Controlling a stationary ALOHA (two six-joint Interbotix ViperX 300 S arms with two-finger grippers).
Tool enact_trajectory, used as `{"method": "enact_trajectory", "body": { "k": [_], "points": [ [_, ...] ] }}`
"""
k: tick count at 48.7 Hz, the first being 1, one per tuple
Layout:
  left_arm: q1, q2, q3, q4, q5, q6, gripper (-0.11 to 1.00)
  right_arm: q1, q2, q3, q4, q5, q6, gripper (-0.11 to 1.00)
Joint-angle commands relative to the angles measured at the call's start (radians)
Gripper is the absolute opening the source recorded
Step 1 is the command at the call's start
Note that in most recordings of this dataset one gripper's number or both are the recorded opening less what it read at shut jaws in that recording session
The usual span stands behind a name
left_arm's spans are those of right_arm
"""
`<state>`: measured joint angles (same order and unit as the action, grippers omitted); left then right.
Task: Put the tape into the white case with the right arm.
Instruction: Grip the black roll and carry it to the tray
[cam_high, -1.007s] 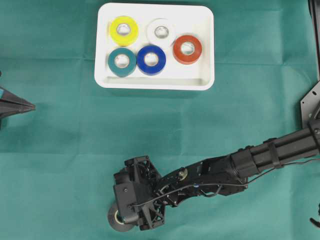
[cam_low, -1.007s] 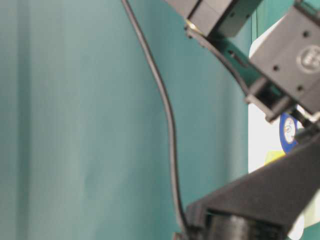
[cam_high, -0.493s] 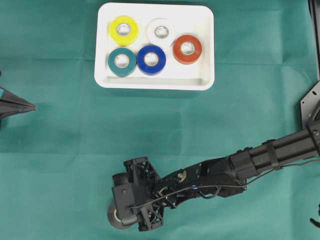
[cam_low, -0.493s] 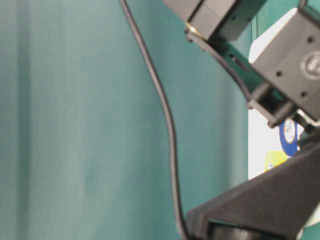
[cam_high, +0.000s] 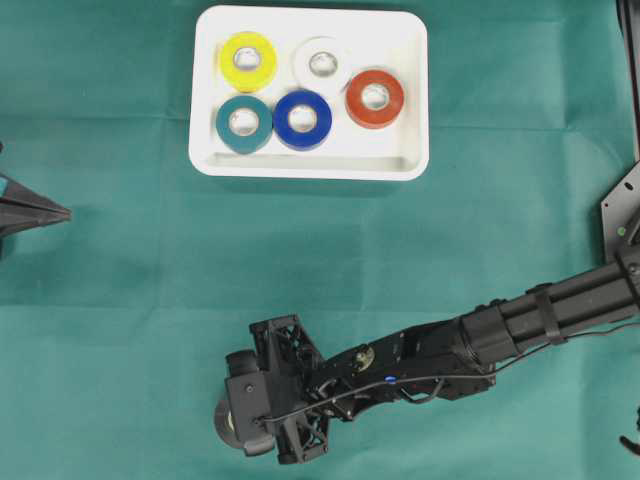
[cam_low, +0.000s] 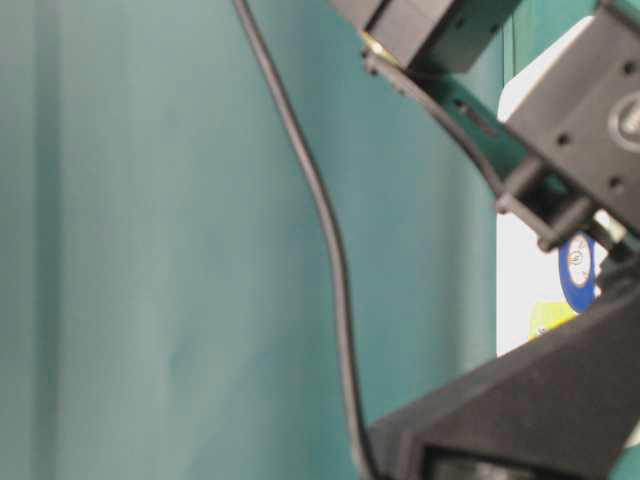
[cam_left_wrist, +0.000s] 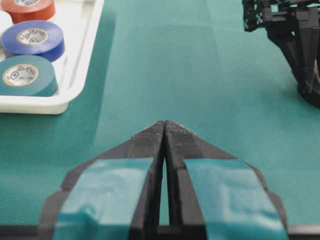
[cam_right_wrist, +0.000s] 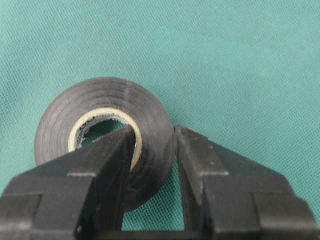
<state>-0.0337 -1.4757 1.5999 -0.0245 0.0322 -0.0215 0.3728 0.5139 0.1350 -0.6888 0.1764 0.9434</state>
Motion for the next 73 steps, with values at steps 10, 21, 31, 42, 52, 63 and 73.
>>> {"method": "enact_trajectory", "body": {
  "k": [10,21,31,42,52,63,73],
  "points": [
    [0.003,0.012,-0.017,0.0,-0.006,0.0,0.01,-0.005,-0.097,-0.012,-0.003,0.054,-0.002,0.0],
    [0.002,0.012,-0.017,0.0,-0.005,0.002,0.01,-0.005,-0.152,-0.018,-0.003,0.155,-0.002,0.0],
    [0.003,0.012,-0.017,0.0,-0.006,0.0,0.01,-0.006,-0.153,-0.021,-0.003,0.167,-0.002,0.0],
    [0.002,0.011,-0.017,0.0,-0.006,0.002,0.01,-0.038,-0.153,-0.023,-0.005,0.166,0.0,0.0],
    [0.003,0.012,-0.017,0.0,-0.005,0.0,0.01,-0.133,-0.167,-0.023,-0.031,0.17,-0.006,0.0],
    [0.002,0.012,-0.017,0.0,-0.006,0.002,0.01,-0.262,-0.207,-0.023,-0.104,0.164,-0.006,0.0],
    [0.003,0.012,-0.017,0.0,-0.006,0.002,0.01,-0.373,-0.227,-0.023,-0.123,0.164,-0.006,0.0]
  ]
}}
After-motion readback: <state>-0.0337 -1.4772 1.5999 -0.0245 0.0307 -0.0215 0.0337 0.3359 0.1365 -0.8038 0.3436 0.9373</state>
